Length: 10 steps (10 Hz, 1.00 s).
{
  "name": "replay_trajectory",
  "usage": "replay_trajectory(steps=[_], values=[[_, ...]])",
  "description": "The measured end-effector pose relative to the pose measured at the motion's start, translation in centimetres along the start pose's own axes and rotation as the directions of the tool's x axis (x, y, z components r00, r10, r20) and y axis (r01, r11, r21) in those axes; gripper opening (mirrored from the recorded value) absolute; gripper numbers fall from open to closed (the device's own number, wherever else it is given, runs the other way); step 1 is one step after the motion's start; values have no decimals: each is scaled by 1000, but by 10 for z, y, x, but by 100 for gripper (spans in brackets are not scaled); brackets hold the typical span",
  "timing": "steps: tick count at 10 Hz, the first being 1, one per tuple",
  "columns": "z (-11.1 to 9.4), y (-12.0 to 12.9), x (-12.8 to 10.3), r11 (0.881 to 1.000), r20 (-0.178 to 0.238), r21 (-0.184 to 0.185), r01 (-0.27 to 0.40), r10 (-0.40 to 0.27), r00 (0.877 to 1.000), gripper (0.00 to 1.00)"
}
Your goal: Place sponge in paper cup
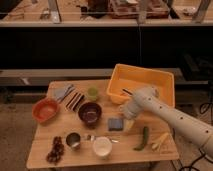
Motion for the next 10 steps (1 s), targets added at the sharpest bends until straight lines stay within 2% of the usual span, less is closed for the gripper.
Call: replay_trajectory(steps=[3, 4, 8, 10], values=[[15, -2, -2, 999, -6, 28, -17, 17, 1000, 78], [16, -2, -3, 999, -7, 29, -26, 26, 1000, 72], [7, -5, -4, 999, -14, 18, -41, 41, 999, 31], [-8, -8, 0, 1000, -47, -1, -25, 25, 999, 10]])
